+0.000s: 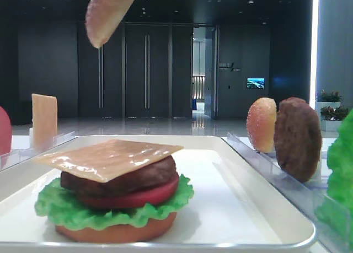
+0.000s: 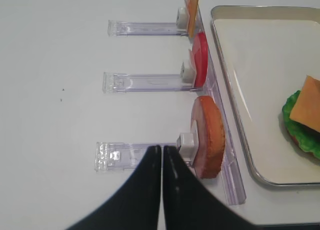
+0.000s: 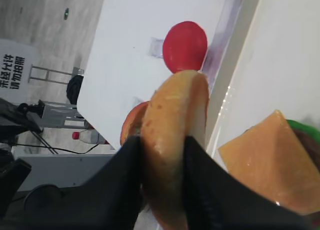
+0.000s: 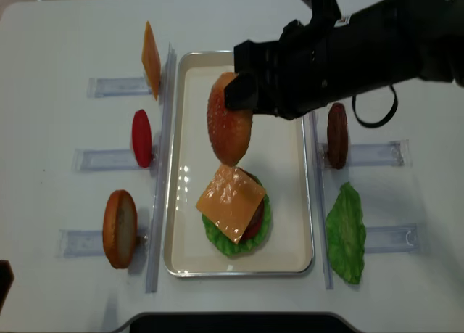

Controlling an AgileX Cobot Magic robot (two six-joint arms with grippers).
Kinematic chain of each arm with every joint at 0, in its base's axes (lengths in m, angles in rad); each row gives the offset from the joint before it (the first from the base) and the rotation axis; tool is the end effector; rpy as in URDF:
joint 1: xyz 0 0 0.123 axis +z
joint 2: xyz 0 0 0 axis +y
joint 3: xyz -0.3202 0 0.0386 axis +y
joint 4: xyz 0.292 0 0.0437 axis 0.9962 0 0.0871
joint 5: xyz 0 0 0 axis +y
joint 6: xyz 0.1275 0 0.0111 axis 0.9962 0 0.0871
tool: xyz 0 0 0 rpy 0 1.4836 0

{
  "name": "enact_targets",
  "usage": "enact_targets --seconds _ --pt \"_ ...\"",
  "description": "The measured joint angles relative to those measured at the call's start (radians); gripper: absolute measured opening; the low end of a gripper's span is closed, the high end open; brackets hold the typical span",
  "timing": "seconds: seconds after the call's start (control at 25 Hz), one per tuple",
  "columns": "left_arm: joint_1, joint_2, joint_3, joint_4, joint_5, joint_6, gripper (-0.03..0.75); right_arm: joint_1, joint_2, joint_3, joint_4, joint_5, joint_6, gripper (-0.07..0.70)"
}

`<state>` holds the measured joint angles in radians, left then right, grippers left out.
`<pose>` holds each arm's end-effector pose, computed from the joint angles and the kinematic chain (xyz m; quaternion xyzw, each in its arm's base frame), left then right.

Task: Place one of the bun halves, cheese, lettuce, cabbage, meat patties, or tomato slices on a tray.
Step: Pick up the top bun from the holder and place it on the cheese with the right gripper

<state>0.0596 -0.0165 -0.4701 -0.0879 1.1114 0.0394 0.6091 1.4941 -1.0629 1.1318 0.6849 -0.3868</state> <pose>0.0271 -0.0085 0.2663 -0.0063 0.8686 -0.0194 0.4950 0.2690 0.2771 0.2970 -0.1167 0.8623 0.4603 0.1759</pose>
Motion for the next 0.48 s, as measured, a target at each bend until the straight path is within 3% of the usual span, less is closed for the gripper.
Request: enact_targets --seconds 0.2,0.32,0.48 --pt "0.0 0.0 0.0 0.0 0.0 0.0 0.0 0.041 0.0 0.11 0.229 -0.064 -0.219 0.181" --pt "0.0 0.0 0.0 0.0 0.0 0.0 0.0 0.048 0.0 0.17 0.326 -0.081 -0.301 0.181" --pt "0.0 0.0 0.0 0.0 0.0 0.0 0.0 0.048 0.017 0.227 0.364 -0.083 -0.355 0.181"
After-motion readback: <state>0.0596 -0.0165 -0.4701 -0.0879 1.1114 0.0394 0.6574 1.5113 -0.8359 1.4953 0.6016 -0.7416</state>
